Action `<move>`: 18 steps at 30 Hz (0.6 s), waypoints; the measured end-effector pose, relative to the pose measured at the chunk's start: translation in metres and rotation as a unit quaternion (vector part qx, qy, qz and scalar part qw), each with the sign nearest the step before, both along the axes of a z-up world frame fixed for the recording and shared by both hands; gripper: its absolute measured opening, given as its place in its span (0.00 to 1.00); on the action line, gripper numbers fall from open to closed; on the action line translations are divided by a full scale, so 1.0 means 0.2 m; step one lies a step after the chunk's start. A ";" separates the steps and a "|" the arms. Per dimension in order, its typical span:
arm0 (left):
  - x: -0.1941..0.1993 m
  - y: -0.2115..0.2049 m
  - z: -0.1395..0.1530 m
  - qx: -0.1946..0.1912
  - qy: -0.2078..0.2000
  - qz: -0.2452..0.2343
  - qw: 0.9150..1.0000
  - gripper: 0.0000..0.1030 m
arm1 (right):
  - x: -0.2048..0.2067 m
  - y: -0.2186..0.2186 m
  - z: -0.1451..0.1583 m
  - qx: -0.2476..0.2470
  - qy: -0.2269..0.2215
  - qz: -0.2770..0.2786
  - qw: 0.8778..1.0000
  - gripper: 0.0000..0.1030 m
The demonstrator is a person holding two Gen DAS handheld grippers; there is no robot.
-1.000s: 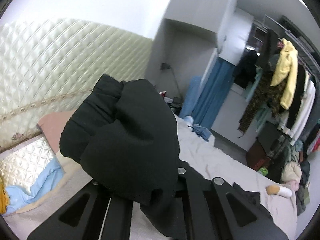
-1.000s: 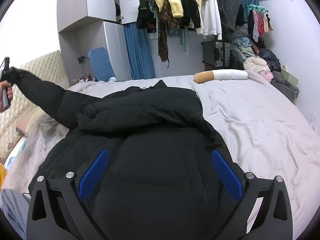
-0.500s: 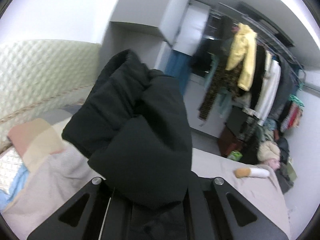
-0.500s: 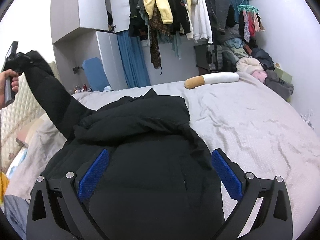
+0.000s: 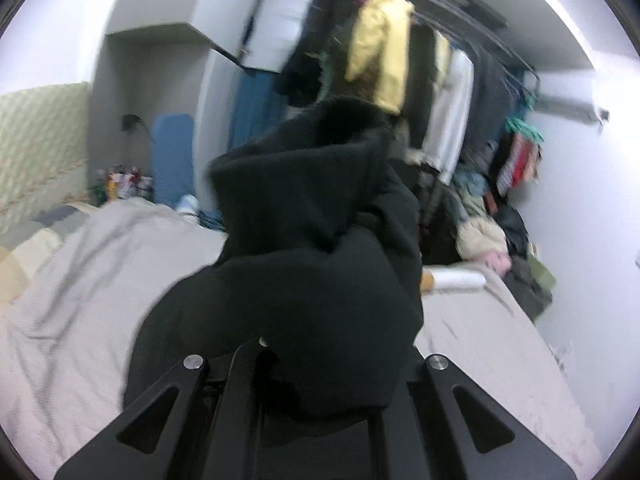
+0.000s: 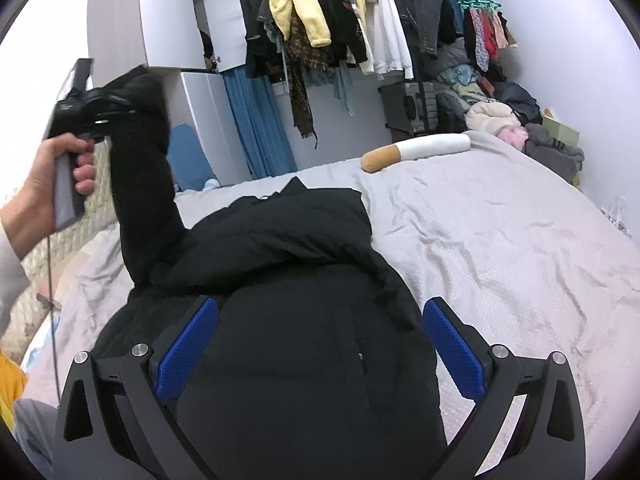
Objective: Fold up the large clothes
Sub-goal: 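Lay the held sleeve across the jacket body and open the left gripper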
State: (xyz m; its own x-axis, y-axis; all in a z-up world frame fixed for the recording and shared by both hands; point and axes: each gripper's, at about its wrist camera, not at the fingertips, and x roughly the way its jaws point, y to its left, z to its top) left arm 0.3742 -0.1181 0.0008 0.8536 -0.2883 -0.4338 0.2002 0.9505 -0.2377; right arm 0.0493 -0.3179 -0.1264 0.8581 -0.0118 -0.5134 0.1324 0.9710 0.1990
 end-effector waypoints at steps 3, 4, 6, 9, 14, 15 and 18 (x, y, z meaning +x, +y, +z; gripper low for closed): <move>-0.01 -0.19 -0.15 0.011 0.006 -0.024 1.000 0.05 | 0.01 -0.04 -0.02 0.016 0.003 -0.004 1.000 1.00; 0.00 -0.24 -0.19 0.016 0.007 -0.029 0.999 0.05 | 0.01 -0.06 -0.02 0.022 0.003 -0.005 1.000 1.00; -0.01 -0.36 -0.31 0.026 0.013 -0.045 0.999 0.05 | 0.00 -0.08 -0.03 0.034 0.002 -0.005 0.999 1.00; 0.00 -0.52 -0.50 0.044 0.032 -0.061 0.997 0.05 | 0.00 -0.11 -0.05 0.043 0.000 -0.006 0.999 1.00; 0.05 -0.71 -0.78 0.063 0.066 -0.070 0.993 0.05 | 0.03 -0.14 -0.07 0.057 0.006 -0.002 0.998 1.00; 0.06 -0.74 -0.83 0.067 0.070 -0.071 0.993 0.05 | 0.03 -0.14 -0.08 0.059 0.007 -0.001 0.998 1.00; 0.09 -0.79 -0.95 0.076 0.086 -0.074 0.991 0.05 | 0.04 -0.15 -0.10 0.065 0.011 0.000 0.998 1.00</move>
State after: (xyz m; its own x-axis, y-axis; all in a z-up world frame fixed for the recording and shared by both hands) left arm 0.3915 -0.2754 -0.1896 0.7172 -0.3254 -0.6163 0.3089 0.9411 -0.1375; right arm 0.0583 -0.3480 -0.1464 0.8462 0.0566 -0.5299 0.1380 0.9371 0.3206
